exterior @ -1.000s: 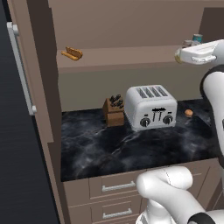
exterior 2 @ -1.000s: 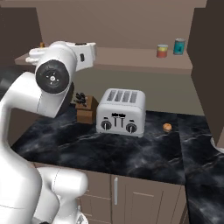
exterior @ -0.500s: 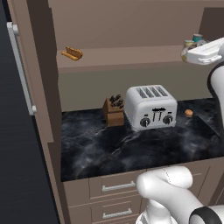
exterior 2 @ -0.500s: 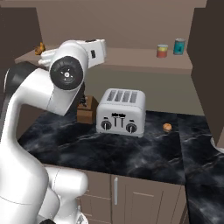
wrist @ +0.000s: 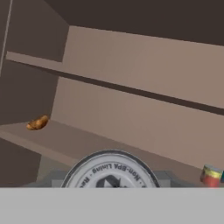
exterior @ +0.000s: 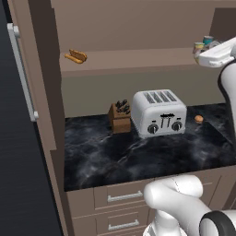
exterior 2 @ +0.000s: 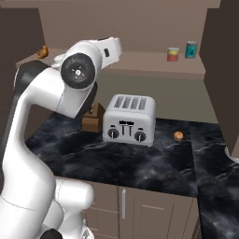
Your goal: Pick the cans from the counter and place them in their designated side in the cabinet.
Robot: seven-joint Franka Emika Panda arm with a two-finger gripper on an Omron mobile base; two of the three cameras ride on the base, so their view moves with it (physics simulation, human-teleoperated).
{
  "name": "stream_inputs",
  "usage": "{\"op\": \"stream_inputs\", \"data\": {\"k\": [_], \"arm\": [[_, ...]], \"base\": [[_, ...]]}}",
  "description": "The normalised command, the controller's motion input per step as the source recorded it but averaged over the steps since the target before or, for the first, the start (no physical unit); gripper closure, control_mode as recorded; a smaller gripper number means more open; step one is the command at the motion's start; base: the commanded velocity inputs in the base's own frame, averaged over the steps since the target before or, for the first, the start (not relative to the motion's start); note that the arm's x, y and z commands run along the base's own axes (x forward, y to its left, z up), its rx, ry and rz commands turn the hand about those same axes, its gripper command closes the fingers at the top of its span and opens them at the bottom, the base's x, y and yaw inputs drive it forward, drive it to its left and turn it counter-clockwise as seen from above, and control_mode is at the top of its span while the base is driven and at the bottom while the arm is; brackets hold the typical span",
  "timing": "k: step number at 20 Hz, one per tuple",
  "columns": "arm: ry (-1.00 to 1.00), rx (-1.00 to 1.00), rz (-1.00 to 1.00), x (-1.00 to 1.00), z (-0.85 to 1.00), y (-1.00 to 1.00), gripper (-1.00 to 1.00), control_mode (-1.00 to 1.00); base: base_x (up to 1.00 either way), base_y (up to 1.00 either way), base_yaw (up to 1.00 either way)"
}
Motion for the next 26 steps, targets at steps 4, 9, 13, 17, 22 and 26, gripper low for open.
{"op": "stream_inputs", "data": {"k": [4, 9, 13, 17, 22, 26], "arm": [[0.09, -0.03, -0.1, 0.17, 0.0, -0.03, 1.0, -1.0], [0.08, -0.02, -0.11, 0.11, 0.0, -0.06, 1.0, -1.0], [0.06, -0.02, -0.07, 0.17, 0.0, -0.17, 1.0, -1.0], [0.06, -0.01, -0.07, 0.2, 0.0, -0.2, 1.0, -1.0], [0.04, 0.0, -0.04, 0.1, -0.15, -0.06, 1.0, -1.0], [0.0, 0.0, -0.02, 0.01, -0.23, -0.08, 1.0, -1.0]], "base": [[0.0, 0.0, 0.0], [0.0, 0.0, 0.0], [0.0, 0.0, 0.0], [0.0, 0.0, 0.0], [0.0, 0.0, 0.0], [0.0, 0.0, 0.0]]}}
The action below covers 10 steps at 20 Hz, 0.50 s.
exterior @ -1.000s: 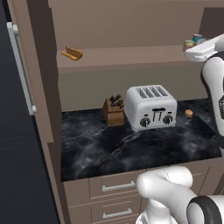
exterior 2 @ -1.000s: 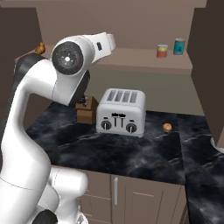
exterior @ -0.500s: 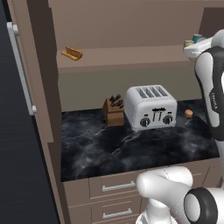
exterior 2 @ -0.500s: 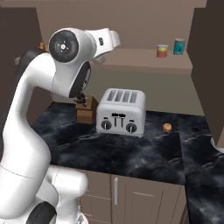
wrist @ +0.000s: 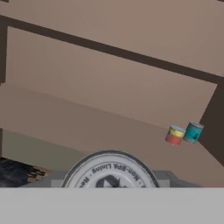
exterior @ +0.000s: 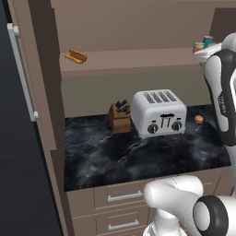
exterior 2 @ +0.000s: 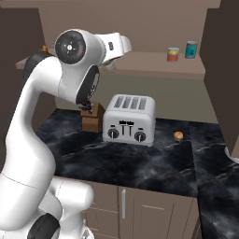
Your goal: Pick the cans from the counter and place them in their designated side in the cabinet.
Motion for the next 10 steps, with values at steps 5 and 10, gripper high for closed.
{"op": "stream_inputs", "data": {"k": [5, 10], "arm": [[0.0, 0.0, -0.02, 0.0, -0.09, -0.16, 1.0, -1.0], [0.0, 0.0, -0.02, 0.11, 0.0, -0.19, 1.0, -1.0]], "base": [[0.0, 0.0, 0.0], [0.0, 0.0, 0.0]]}}
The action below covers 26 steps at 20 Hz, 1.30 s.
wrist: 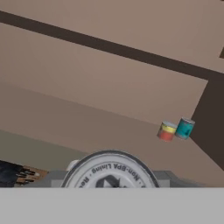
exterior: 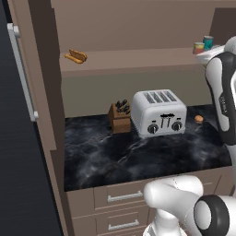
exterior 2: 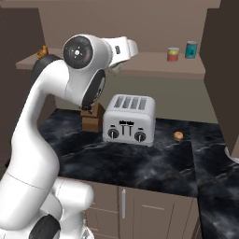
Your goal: Pick the cans from the counter and place them in their designated side in the cabinet.
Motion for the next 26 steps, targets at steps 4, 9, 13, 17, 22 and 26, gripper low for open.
{"op": "stream_inputs", "data": {"k": [4, 9, 13, 17, 22, 26], "arm": [[0.0, 0.0, -0.02, 0.16, 0.0, -0.16, 1.0, -1.0], [0.0, 0.0, 0.0, 0.18, -0.01, -0.06, 1.0, -1.0], [0.02, 0.0, 0.0, 0.16, 0.0, -0.09, 1.0, -1.0], [0.01, 0.0, 0.0, 0.16, 0.0, -0.11, 1.0, -1.0], [0.0, 0.0, 0.0, 0.17, 0.0, -0.05, 1.0, -1.0], [0.0, 0.0, 0.0, 0.2, 0.0, -0.02, 1.0, -1.0]], "base": [[0.0, 0.0, 0.0], [0.0, 0.0, 0.0], [0.0, 0.0, 0.0], [0.0, 0.0, 0.0], [0.0, 0.0, 0.0], [0.0, 0.0, 0.0]]}}
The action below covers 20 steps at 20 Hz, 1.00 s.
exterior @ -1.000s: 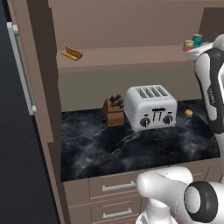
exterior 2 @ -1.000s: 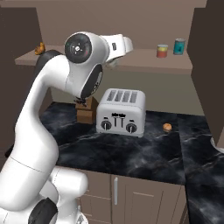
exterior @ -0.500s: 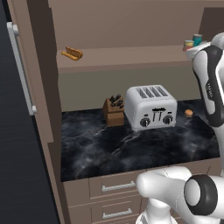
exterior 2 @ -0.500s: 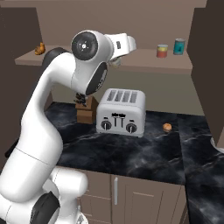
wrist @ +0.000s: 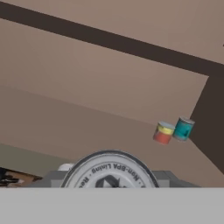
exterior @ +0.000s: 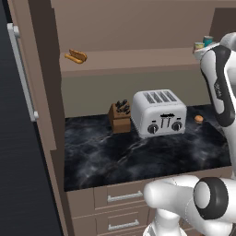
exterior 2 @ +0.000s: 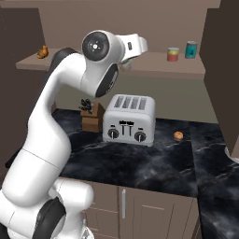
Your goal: Pick the cans from the counter and place them in their designated side in the cabinet.
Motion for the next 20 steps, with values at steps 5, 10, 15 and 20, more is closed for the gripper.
{"op": "stream_inputs", "data": {"k": [5, 10, 15, 20], "arm": [[0.0, 0.0, 0.0, 0.21, 0.0, -0.01, 1.0, -1.0], [0.0, 0.0, 0.0, 0.23, 0.0, 0.0, 1.0, -1.0], [0.02, 0.0, 0.0, 0.23, -0.03, -0.02, 1.0, -1.0], [0.05, 0.0, 0.0, 0.22, -0.07, -0.07, 1.0, -1.0]], "base": [[0.0, 0.0, 0.0], [0.0, 0.0, 0.0], [0.0, 0.0, 0.0], [0.0, 0.0, 0.0]]}}
